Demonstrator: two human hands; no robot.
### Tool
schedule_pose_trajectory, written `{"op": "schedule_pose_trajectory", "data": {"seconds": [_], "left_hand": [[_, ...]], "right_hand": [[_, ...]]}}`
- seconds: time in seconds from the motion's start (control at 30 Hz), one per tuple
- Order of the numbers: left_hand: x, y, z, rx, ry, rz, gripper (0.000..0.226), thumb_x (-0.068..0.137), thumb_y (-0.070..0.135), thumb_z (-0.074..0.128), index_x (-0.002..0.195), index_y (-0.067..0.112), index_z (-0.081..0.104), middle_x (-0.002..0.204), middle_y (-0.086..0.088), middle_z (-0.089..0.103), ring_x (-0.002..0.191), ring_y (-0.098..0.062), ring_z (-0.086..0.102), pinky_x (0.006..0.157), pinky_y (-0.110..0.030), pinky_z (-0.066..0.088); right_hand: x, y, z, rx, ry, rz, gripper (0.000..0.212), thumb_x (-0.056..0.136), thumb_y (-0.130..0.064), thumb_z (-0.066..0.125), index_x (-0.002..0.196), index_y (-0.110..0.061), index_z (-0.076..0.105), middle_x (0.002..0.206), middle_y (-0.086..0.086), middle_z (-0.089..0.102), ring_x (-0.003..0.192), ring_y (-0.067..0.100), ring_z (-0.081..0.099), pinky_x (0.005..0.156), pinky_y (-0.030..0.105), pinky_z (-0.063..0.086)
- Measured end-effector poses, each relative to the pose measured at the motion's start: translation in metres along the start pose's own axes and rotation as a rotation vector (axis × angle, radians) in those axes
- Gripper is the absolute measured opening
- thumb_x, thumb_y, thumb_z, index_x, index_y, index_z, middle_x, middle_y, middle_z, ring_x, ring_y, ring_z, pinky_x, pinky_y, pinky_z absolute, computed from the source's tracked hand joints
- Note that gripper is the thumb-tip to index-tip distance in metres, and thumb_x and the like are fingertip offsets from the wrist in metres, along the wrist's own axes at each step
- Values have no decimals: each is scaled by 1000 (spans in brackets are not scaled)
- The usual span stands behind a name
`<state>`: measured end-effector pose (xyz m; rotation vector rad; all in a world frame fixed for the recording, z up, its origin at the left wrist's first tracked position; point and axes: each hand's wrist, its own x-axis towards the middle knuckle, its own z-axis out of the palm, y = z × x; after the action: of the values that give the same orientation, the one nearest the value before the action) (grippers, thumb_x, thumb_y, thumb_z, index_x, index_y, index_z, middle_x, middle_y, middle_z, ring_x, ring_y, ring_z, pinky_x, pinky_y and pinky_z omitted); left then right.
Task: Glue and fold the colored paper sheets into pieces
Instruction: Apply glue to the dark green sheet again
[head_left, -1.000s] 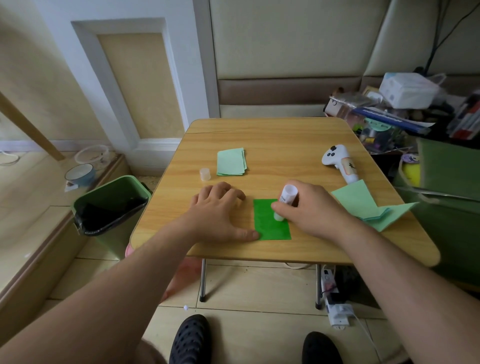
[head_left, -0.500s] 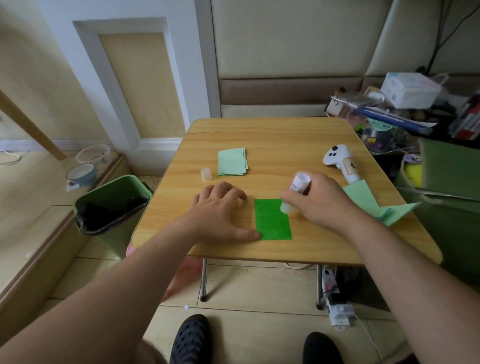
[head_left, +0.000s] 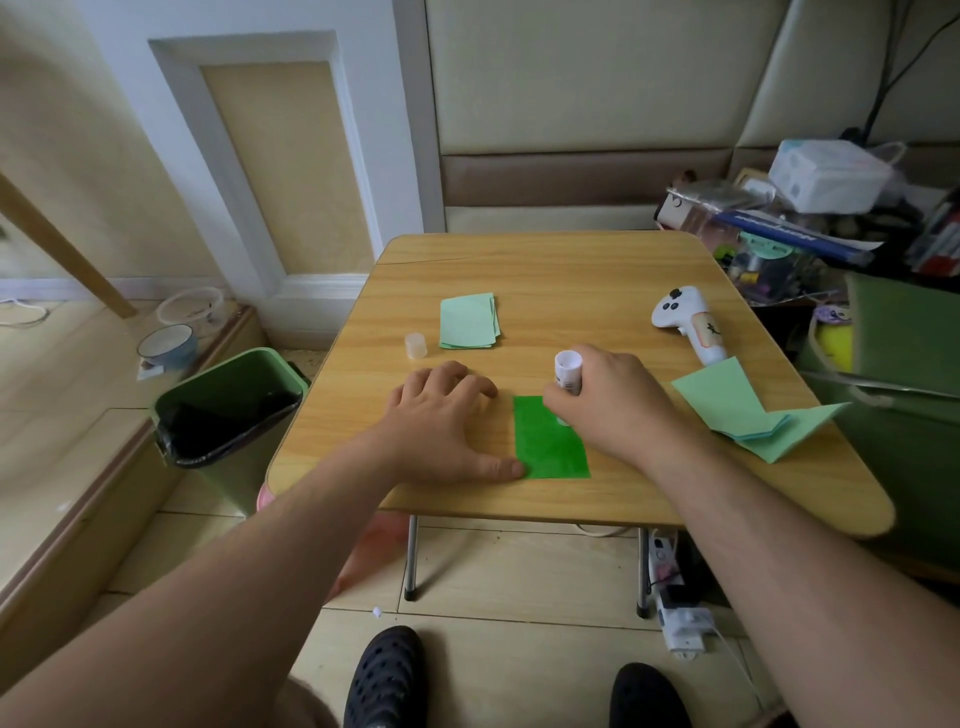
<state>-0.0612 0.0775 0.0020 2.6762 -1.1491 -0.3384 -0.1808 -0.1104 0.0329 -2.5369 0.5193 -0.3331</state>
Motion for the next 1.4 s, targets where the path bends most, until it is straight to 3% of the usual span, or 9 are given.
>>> {"op": "schedule_pose_trajectory", "data": {"seconds": [0.23, 0.4, 0.6, 0.73, 0.87, 1.0, 1.17, 1.4], "left_hand": [[-1, 1, 2, 15, 20, 6, 106, 48, 101, 47, 140, 50, 31, 157, 11, 22, 149, -23, 13, 120, -48, 16], [-4, 2, 2, 4, 44, 2, 121, 49, 100, 48, 152, 40, 24, 159, 11, 22, 150, -22, 13, 120, -46, 16], [-5, 3, 2, 21, 57, 8, 111, 62, 93, 61, 152, 37, 27, 160, 11, 22, 149, -20, 13, 120, -45, 15], [-4, 2, 3, 20, 48, 8, 113, 57, 96, 54, 150, 37, 28, 159, 11, 22, 149, -21, 13, 121, -45, 16], [-3, 1, 4, 29, 52, 14, 112, 57, 97, 53, 149, 39, 28, 157, 11, 22, 148, -21, 15, 119, -45, 16], [-3, 1, 3, 31, 47, 5, 116, 52, 100, 47, 149, 39, 29, 157, 12, 22, 148, -20, 13, 119, -44, 16], [-4, 1, 2, 31, 39, 9, 122, 47, 102, 44, 150, 40, 27, 159, 12, 21, 149, -21, 13, 119, -45, 16], [-4, 1, 2, 36, 35, 20, 117, 52, 100, 50, 150, 40, 27, 158, 10, 22, 149, -23, 13, 119, -46, 17]], "right_hand": [[4, -20, 18, 101, -36, -32, 24, 91, -37, 65, 80, -17, 54, 73, -3, 61, 66, 13, 51, 54, 31, 35], [14, -21, 23, 115, -59, -19, 23, 89, -39, 66, 81, -21, 55, 76, -5, 62, 70, 14, 53, 56, 32, 37], [27, -18, 26, 85, -32, -37, 27, 91, -44, 69, 87, -21, 55, 83, -3, 62, 77, 19, 57, 58, 32, 38], [26, -19, 25, 92, -41, -47, 28, 93, -45, 68, 87, -20, 54, 83, -3, 62, 76, 19, 57, 59, 33, 40], [19, -20, 21, 104, -121, -37, 24, 90, -43, 68, 83, -24, 54, 78, -5, 63, 72, 17, 56, 58, 34, 40], [8, -22, 12, 82, -249, -72, 21, 89, -37, 70, 83, -20, 60, 66, -11, 62, 62, 7, 51, 56, 25, 40], [2, -19, 6, 95, -347, -78, 26, 89, -39, 72, 79, -20, 56, 71, -7, 59, 64, 11, 48, 61, 33, 40], [15, -14, 16, 150, -164, -64, 28, 90, -50, 75, 90, -28, 57, 84, -8, 65, 75, 11, 58, 61, 31, 42]]}}
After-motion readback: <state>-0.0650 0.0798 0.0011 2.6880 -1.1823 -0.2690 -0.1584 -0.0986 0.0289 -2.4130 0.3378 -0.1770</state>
